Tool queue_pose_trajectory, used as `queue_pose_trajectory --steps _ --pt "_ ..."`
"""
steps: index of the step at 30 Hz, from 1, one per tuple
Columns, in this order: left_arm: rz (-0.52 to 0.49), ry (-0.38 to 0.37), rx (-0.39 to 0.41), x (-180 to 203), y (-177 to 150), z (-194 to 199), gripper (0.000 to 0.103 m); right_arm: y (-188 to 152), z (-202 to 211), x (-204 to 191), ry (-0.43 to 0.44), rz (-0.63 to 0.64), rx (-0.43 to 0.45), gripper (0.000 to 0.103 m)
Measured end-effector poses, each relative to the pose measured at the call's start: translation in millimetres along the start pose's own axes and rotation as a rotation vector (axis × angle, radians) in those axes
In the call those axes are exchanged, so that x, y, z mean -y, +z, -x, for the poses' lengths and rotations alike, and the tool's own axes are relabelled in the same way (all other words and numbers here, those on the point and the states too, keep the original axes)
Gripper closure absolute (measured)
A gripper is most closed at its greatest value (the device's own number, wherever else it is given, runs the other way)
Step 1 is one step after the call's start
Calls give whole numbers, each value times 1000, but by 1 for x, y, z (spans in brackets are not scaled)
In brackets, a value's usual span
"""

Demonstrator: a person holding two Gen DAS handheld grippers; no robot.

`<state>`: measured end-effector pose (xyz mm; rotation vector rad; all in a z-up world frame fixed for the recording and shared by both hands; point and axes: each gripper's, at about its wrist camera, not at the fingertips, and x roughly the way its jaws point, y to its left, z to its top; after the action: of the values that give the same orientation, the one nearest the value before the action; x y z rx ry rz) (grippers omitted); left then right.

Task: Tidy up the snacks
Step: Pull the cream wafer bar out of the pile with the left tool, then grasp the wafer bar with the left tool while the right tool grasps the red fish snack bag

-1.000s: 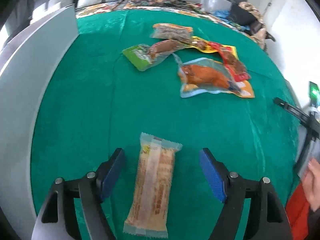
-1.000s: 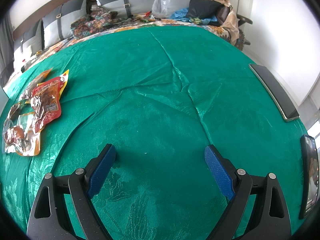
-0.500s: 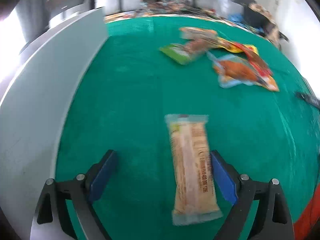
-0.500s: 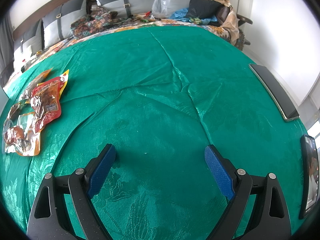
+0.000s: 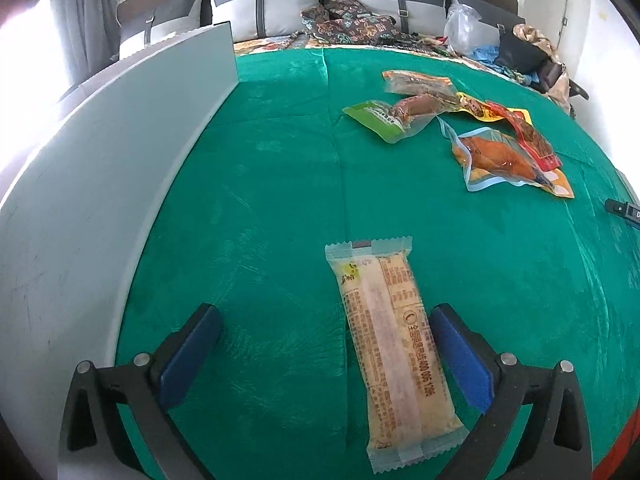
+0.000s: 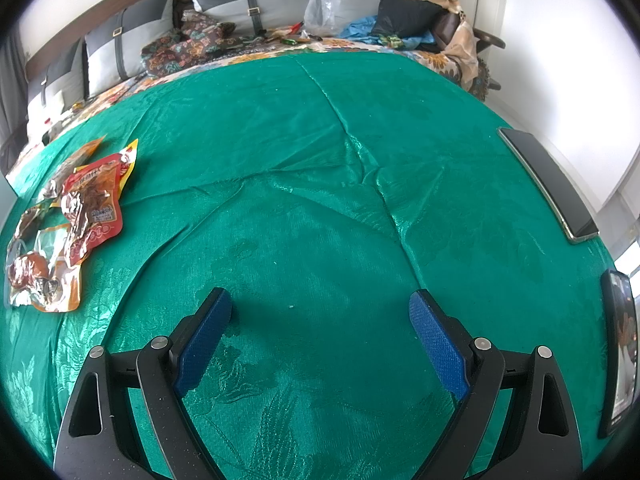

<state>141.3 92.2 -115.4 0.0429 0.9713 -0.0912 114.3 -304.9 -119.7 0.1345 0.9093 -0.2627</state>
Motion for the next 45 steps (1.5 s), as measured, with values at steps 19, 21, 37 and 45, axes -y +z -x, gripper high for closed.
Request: queue_pose_trajectory --steps 19,21,37,45 --pt "8 1 10 0 1 -1 0 0 0 0 -1 0 0 10" --pt "9 1 10 0 1 -1 0 0 -1 0 -1 0 0 10" --pt "9 1 10 0 1 -1 0 84 -39 -190 299 364 -198 11" --pt "10 1 11 1 2 -1 0 92 -39 -141 345 151 -292 54"
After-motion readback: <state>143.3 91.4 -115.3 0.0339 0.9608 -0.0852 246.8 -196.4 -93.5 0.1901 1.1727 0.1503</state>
